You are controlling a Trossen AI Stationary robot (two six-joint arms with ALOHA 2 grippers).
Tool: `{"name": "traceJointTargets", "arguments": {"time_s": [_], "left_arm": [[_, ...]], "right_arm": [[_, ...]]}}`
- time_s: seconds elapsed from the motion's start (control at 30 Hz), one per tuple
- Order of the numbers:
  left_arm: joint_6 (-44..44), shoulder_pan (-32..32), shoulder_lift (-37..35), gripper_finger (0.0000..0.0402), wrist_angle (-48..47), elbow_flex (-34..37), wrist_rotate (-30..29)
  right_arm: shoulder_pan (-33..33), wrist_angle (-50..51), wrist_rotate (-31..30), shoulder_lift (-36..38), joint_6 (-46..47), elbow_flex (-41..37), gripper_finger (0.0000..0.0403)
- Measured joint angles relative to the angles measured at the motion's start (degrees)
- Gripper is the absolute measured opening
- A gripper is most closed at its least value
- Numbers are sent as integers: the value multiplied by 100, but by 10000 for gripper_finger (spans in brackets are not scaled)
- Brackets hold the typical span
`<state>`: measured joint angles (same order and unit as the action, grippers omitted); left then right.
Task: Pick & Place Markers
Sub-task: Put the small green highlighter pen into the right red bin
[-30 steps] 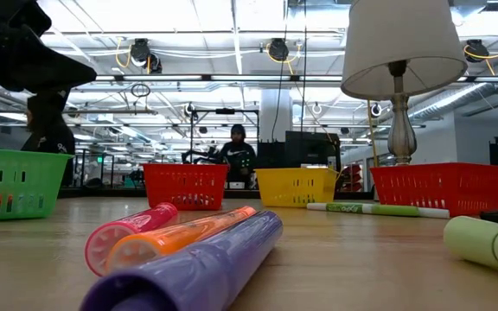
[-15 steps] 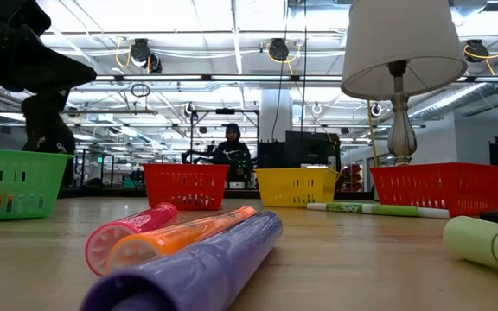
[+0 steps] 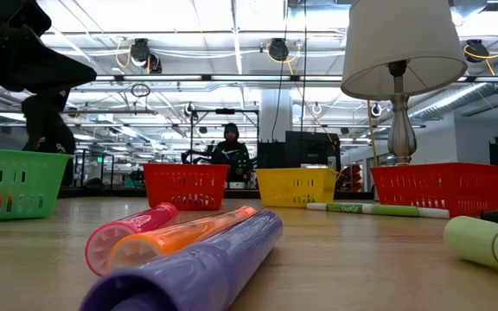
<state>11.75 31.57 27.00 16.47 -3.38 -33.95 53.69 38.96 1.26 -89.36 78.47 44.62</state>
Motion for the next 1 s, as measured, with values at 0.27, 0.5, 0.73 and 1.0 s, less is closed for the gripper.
{"name": "traceJointTargets", "arguments": {"time_s": [0.27,0.5,0.73,1.0], "left_arm": [[32,0,0,37,0,0,0],[81,0,0,37,-26,0,0],[79,2,0,37,-37,0,111],[44,2,0,37,-38,0,111]], "right_arm": [[0,1,33,438,194,-16,36],[134,124,-2,640,231,91,23],[103,625,-491,882,-325,508,22],[-448,3235,-1512,1274,-1562,2051,22]]}}
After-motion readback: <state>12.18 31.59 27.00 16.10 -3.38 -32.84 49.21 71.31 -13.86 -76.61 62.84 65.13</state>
